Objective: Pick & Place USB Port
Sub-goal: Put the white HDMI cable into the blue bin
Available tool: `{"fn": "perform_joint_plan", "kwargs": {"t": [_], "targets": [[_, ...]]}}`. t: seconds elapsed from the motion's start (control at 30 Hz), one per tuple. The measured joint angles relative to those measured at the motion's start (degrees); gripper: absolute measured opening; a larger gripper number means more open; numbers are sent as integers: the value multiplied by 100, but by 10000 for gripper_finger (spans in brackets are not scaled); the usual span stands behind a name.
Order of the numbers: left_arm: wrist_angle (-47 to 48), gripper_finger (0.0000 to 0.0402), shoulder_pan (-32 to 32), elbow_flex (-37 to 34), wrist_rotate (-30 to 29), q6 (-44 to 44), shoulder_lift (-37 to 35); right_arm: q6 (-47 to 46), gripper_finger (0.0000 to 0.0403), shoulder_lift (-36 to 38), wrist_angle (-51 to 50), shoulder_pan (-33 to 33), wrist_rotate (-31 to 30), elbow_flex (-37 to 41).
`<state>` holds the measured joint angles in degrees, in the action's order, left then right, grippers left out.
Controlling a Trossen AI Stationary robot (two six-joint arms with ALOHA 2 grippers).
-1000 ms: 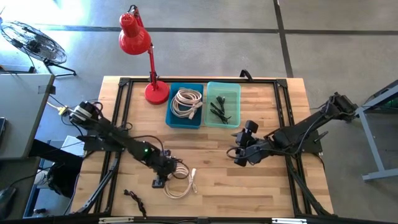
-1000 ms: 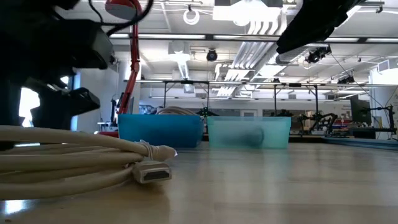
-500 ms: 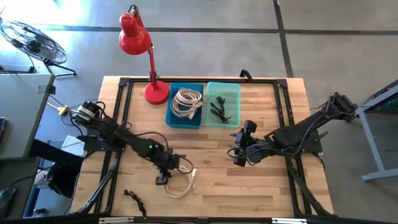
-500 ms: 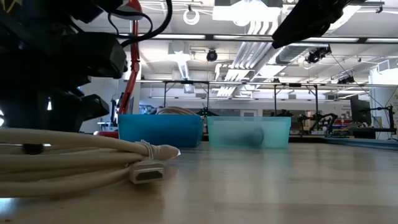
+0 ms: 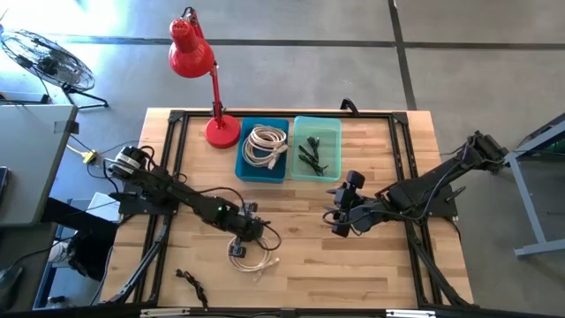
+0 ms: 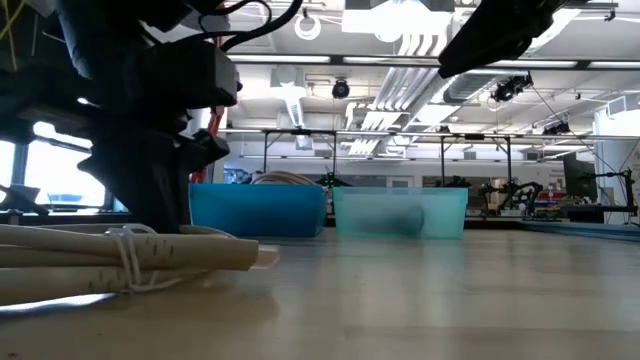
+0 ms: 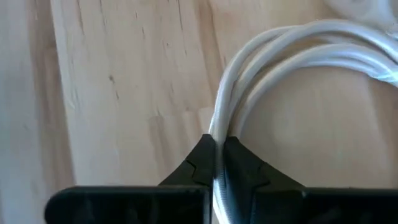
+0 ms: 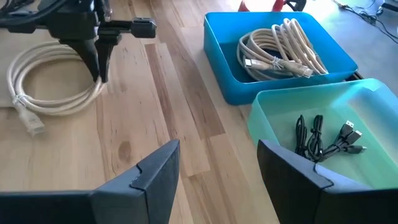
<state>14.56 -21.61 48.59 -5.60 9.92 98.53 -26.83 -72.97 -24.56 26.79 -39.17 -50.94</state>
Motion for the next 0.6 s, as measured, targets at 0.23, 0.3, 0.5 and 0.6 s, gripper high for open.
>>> {"fn": "perform_joint_plan", "kwargs": {"t": [0.23, 0.3, 0.5, 0.6], "targets": [[1502, 8, 2, 869, -386, -534, 32, -15, 208, 0, 2, 0, -10, 0], [1930, 8, 4, 1109, -535, -582, 45, -38, 208, 0, 2, 0, -10, 0], [3624, 8, -13, 1984, -1334, -719, 36, -62, 208, 0, 4, 0, -32, 0], [4432, 8, -13, 2514, -1786, -726, 29, -25, 208, 0, 2, 0, -39, 0]]}}
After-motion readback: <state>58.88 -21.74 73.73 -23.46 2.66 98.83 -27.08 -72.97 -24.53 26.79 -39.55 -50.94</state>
